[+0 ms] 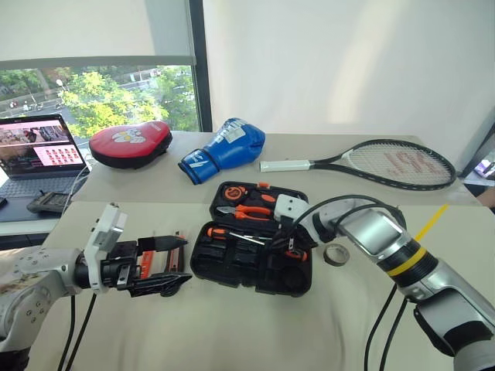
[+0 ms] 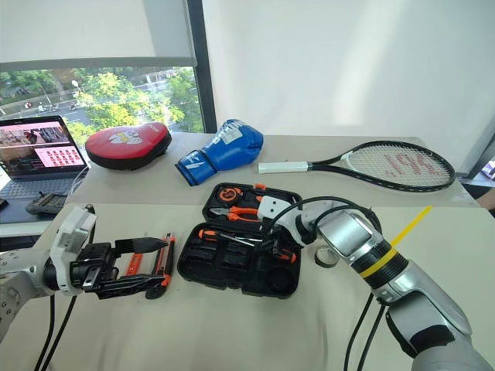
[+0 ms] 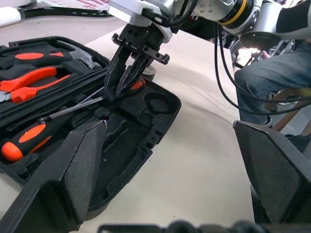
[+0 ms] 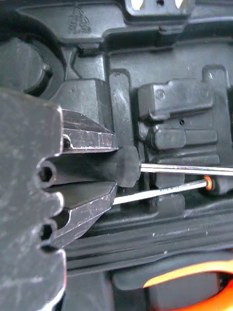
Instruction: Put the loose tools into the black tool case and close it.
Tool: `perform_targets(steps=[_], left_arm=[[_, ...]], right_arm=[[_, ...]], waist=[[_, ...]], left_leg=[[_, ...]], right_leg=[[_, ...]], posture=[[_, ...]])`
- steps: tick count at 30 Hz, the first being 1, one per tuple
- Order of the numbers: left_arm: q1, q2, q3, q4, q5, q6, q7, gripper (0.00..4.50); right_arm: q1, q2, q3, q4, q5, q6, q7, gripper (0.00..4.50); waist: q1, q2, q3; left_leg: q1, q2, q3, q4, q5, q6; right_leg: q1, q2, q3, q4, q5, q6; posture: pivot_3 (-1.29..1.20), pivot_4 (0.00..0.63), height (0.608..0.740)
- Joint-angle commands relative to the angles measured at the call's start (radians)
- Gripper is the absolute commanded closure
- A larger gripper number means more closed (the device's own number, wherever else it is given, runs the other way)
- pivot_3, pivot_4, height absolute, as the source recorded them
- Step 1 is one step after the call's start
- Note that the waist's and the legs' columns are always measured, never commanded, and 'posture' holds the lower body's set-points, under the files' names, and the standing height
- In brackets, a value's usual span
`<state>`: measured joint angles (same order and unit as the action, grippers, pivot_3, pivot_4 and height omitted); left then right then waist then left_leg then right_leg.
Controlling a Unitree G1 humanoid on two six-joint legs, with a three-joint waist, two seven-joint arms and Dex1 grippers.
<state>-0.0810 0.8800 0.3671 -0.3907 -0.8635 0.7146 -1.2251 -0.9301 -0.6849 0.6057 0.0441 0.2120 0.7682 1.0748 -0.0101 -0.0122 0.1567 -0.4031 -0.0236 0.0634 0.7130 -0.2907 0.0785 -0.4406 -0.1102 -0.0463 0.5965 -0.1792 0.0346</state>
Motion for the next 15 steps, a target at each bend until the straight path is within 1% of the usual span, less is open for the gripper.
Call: perform_targets(steps=[1,6,9,13,15], left_arm=[[0.009,0.015,0.027,-0.041,-0.013,-0.025,0.006,0.00],[0.012,0.014,0.026,-0.042,-0.014,-0.028,0.018,0.00],[0.005,0.014,0.014,-0.046,-0.016,-0.029,0.027,0.00],[-0.001,0.016,0.006,-0.044,-0.012,-0.032,0.031,0.00],[0.002,0.017,0.004,-0.044,-0.011,-0.031,0.031,0.00]], right_arm=[[0.013,-0.012,0.004,-0.016,-0.031,-0.051,0.077,3.93],[0.009,-0.002,-0.015,0.001,-0.064,-0.072,0.099,3.93],[0.001,0.024,-0.004,0.047,-0.105,-0.096,0.092,3.93],[0.018,0.034,0.003,0.082,-0.144,-0.193,0.128,3.93],[0.025,0.039,-0.020,0.082,-0.151,-0.219,0.124,2.92]], waist=[[0.001,0.000,0.000],[-0.001,0.000,0.000],[-0.003,0.000,0.000],[-0.002,0.000,0.000],[-0.002,0.000,0.000]], left_leg=[[0.000,0.000,0.000,0.000,0.000,0.000],[0.000,0.000,0.000,0.000,0.000,0.000],[0.000,0.000,0.000,0.000,0.000,-0.001],[0.002,0.000,0.000,0.000,0.001,-0.002],[0.003,0.000,0.000,0.000,0.001,-0.002]], right_leg=[[0.000,0.000,0.000,0.000,0.000,0.000],[0.000,0.000,0.000,0.000,0.000,0.000],[0.000,0.000,0.000,0.000,0.000,0.000],[0.001,0.000,0.000,0.001,0.000,0.000],[0.001,0.000,0.000,0.002,0.000,0.000]], posture=[[0.00,0.150,0.740],[0.00,0.150,0.740],[0.00,0.150,0.740],[0.00,0.150,0.740],[0.00,0.150,0.740]])
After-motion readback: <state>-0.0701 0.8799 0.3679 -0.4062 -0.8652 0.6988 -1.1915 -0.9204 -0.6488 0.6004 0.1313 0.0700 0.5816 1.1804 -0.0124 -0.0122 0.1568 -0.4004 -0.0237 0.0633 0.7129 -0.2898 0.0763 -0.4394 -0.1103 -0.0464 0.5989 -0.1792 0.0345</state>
